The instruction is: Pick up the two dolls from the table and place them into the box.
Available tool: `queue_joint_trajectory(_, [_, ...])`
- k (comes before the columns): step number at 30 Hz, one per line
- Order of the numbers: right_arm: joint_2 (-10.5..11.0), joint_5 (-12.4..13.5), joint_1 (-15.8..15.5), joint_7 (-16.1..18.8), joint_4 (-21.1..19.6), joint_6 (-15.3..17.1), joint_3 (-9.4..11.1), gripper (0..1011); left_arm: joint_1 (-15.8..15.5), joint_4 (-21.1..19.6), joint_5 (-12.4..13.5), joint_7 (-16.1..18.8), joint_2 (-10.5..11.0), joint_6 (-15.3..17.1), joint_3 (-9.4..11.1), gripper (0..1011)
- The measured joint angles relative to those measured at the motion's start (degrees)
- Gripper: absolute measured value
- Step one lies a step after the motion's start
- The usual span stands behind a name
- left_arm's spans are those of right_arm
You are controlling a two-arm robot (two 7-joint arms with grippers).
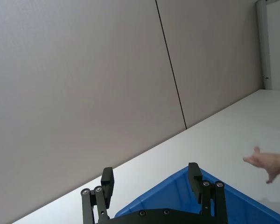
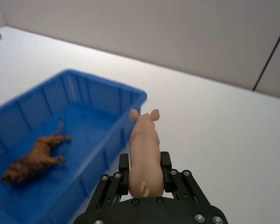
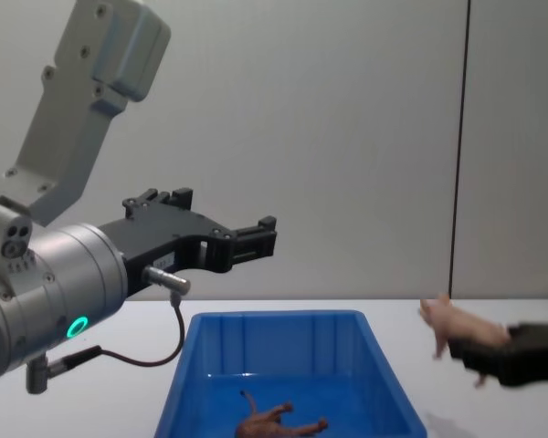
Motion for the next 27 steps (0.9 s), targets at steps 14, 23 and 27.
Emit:
queue_joint_trajectory(14, [-3.5, -1.0, 6.7, 6.5, 0.6, 1.2, -1.0, 378, 0.0, 0.0, 0.0, 0.0, 0.0, 0.0, 0.0, 1001])
queue_joint_trajectory(23, [-7.3, -2.7, 11.7, 10.3, 5.9, 3.6, -3.1, 378, 0.0, 0.0, 0.0, 0.0, 0.0, 0.0, 0.0, 1001])
queue_joint_trajectory(27, [-8.7, -3.5, 13.3, 11.3, 8.2, 4.1, -3.9, 402, 0.0, 0.0, 0.0, 0.0, 0.0, 0.0, 0.0, 1001])
